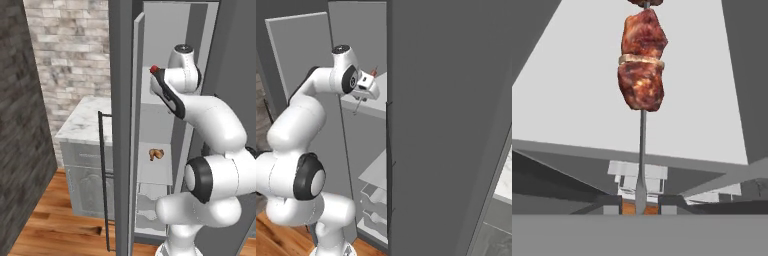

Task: Store the kebab skewer in the freezer for long-term storage. Close the freezer door after placing the cooked food.

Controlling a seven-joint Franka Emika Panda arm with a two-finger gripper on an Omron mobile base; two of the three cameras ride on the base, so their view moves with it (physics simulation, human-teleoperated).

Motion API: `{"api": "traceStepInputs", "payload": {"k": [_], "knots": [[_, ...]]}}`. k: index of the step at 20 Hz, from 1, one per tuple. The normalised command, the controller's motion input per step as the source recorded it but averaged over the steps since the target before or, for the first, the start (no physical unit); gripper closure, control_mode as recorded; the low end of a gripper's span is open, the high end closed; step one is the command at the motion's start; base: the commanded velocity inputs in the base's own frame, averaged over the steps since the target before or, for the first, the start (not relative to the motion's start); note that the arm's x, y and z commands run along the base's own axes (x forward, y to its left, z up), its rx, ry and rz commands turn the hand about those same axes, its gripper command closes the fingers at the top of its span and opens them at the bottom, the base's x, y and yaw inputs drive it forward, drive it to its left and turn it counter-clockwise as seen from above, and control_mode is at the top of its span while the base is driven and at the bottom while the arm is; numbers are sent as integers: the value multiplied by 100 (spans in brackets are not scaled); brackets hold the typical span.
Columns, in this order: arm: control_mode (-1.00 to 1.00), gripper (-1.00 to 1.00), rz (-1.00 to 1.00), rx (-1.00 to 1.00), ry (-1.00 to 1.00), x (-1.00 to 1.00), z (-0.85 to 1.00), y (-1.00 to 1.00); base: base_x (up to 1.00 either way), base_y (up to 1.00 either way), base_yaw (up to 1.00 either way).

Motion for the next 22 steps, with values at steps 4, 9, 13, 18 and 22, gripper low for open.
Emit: {"api": "traceStepInputs", "payload": {"k": [4, 9, 13, 18, 22], "knots": [[-100, 100, 0, 0, 7, 56, -1, -5, 0, 0, 0], [-100, 100, 0, 0, 4, 49, -9, -8, 0, 0, 0], [-100, 100, 0, 0, 1, 36, -19, -17, 0, 0, 0], [-100, 100, 0, 0, 1, 34, -23, -18, 0, 0, 0], [-100, 100, 0, 0, -1, 36, -12, -7, 0, 0, 0]]}}
